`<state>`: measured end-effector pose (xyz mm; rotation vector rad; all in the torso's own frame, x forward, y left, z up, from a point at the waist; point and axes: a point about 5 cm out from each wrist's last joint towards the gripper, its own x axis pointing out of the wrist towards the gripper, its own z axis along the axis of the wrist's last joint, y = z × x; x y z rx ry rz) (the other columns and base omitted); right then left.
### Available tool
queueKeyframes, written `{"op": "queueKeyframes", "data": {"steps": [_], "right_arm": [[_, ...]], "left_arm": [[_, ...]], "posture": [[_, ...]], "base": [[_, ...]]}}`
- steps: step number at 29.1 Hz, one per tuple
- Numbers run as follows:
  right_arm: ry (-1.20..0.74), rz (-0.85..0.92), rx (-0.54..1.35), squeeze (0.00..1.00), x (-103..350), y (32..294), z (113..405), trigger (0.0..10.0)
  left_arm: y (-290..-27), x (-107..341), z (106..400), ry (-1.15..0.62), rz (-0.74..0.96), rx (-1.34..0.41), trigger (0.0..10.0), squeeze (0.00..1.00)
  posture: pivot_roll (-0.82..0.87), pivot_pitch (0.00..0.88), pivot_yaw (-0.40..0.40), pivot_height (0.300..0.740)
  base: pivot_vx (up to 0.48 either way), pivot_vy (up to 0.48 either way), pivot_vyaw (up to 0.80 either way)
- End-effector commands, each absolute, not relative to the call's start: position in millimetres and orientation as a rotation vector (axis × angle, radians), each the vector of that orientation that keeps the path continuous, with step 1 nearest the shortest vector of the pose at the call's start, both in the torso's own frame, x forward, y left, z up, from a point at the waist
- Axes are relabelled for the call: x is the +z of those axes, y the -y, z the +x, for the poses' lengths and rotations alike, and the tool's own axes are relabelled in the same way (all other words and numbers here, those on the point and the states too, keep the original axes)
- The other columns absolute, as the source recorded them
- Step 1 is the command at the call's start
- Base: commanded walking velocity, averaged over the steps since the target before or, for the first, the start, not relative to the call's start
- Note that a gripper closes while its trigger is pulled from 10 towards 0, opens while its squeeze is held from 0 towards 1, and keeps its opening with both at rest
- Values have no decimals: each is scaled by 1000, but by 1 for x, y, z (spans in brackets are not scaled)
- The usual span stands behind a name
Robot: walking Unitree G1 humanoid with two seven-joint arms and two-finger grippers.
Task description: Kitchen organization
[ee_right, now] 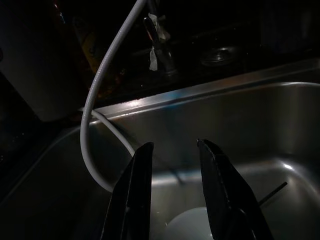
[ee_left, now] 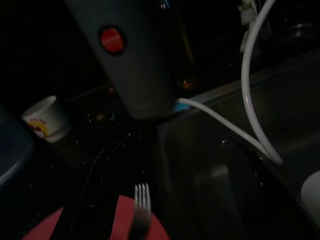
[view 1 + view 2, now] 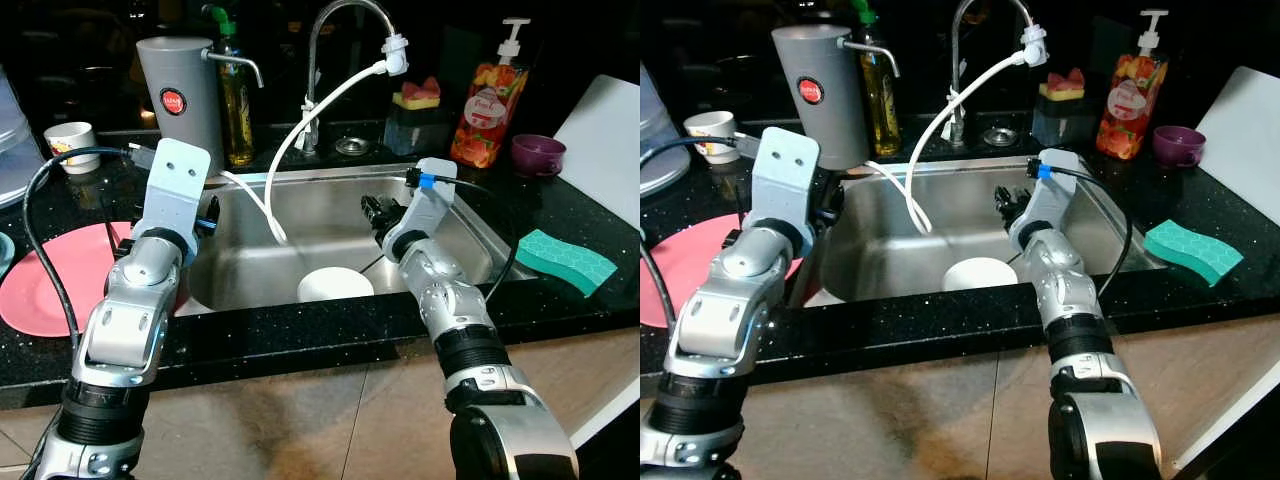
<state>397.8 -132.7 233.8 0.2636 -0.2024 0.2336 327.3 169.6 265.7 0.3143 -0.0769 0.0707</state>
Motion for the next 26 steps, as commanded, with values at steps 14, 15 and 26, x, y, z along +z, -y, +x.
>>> {"op": "queueKeyframes", "data": {"steps": [14, 15, 26], "right_arm": [[182, 276, 263, 0, 236, 125, 394, 10000], [182, 275, 262, 0, 236, 125, 394, 10000], [183, 272, 253, 0, 238, 128, 392, 10000]], "left_arm": [[-174, 271, 325, 81, 319, 117, 10000, 0], [-174, 271, 325, 77, 334, 115, 10000, 0], [-176, 273, 326, 53, 339, 138, 10000, 0]], "posture": [[111, 18, 27, 740], [111, 16, 28, 740], [108, 19, 34, 740]], "base": [[0, 426, 0], [0, 0, 0], [0, -381, 0]]}}
